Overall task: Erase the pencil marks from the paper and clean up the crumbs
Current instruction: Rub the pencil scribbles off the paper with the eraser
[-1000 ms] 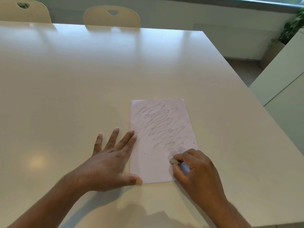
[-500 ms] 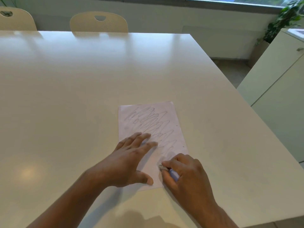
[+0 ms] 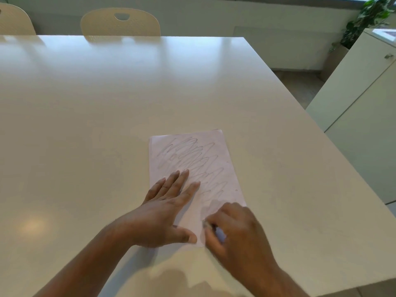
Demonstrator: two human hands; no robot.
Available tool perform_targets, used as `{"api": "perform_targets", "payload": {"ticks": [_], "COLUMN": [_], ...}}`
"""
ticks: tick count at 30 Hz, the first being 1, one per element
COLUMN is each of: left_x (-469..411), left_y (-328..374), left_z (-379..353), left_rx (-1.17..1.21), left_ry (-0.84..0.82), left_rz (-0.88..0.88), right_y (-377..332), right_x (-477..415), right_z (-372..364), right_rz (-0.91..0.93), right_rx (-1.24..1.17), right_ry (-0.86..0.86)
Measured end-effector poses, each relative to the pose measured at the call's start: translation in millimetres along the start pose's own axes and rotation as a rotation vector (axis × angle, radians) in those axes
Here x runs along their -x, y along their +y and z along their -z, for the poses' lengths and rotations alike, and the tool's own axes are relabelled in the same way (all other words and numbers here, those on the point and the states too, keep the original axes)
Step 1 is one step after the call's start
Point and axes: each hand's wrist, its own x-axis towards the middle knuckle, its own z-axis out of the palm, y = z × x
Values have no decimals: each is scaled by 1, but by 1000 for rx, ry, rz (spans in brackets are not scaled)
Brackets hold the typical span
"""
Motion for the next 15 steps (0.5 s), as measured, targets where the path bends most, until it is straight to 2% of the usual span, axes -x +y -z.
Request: {"api": "perform_targets", "payload": {"ticks": [2,7,12,15], "left_x": [0,0,0,0], "left_y": [1,2,3,3], "left_z": [1,2,2,2], "left_rx": [2,-10,-34,-35], "left_ry": [-9,-24,-28,-35], "left_rz": [4,4,9,8], "right_y": [2,33,2,15], "right_x": [1,-22,-5,-13], "right_z": [-2,7,0,1], "right_rz": [19,-168,49,-1], "right_rx": [22,109,93,154], "right_ry": [-13,115,-22,15]}}
